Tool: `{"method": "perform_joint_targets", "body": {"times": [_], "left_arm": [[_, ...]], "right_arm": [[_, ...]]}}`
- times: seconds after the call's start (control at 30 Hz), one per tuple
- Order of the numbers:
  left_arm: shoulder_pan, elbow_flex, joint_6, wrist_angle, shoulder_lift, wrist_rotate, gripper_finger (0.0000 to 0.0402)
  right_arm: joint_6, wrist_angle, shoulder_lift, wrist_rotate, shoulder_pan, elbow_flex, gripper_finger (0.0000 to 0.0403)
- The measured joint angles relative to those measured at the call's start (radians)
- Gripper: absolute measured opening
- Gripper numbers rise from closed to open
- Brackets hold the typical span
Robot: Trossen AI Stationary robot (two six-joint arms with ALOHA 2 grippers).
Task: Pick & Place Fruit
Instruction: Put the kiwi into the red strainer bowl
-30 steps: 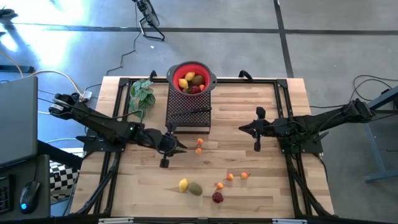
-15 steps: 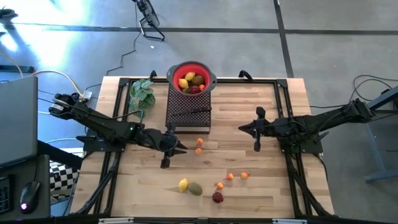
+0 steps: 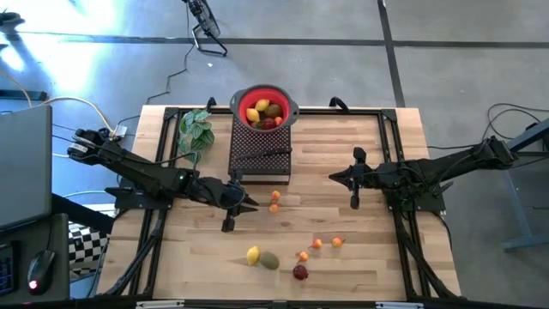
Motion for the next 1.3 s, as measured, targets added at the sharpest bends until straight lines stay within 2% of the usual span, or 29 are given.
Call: {"method": "perform_joint_targets", "body": {"times": [0.53,0.67,0.87,1.0,1.17,1.3], "left_arm": [[0.000,0.000,0.028,0.018,0.000,-0.007,0.0071],[0.000,0.001,0.040,0.069,0.001,-0.010,0.0108],[0.000,0.001,0.107,0.114,0.001,-0.008,0.0197],[0.000,0.001,0.138,0.149,0.001,0.038,0.0243],[0.000,0.001,0.140,0.177,0.001,0.108,0.0267],[0.000,0.001,0.140,0.168,0.001,0.111,0.0269]], "right_arm": [[-0.002,0.000,0.000,0.000,0.000,0.000,0.0003],[-0.002,0.000,0.000,0.000,0.000,0.000,0.0003],[-0.002,0.000,0.000,0.000,0.000,0.000,0.0003],[-0.002,0.000,0.000,0.000,0.000,0.000,0.0003],[-0.002,0.000,0.000,0.000,0.000,0.000,0.0003],[-0.002,0.000,0.000,0.000,0.000,0.000,0.0003]]}}
